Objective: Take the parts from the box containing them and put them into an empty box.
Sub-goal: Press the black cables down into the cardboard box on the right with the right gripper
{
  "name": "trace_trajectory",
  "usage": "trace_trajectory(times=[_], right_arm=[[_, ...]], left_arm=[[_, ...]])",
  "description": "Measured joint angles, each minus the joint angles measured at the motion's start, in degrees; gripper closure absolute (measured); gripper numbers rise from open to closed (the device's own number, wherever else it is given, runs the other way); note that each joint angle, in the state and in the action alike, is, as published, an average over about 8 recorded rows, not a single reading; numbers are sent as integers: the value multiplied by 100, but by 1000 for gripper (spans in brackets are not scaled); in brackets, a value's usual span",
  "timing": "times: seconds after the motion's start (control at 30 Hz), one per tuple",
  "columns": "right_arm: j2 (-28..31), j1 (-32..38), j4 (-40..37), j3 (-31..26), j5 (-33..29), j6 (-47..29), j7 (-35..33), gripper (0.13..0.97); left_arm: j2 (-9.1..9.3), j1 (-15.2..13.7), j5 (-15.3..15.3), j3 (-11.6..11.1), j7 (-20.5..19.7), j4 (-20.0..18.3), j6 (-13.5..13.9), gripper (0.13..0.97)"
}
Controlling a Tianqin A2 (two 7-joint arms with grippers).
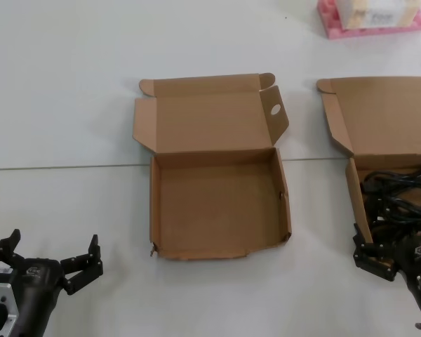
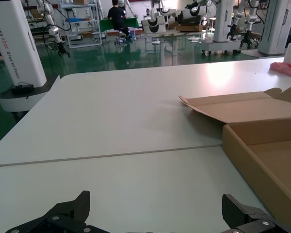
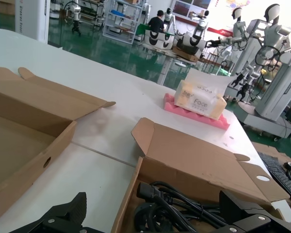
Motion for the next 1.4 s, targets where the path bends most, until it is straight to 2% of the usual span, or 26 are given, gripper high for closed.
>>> trace_trajectory(times=[1.0,1.23,1.4], right_arm=[[99,-5,-19,-27,-40,93,0,129],[542,30,-57,-139,-47,475,0,129],[1234,244,-116,-663,394,944,0,129]], left_arm=[[0,0,0,0,0,0,0,132],[0,0,0,0,0,0,0,132],[0,0,0,0,0,0,0,132]])
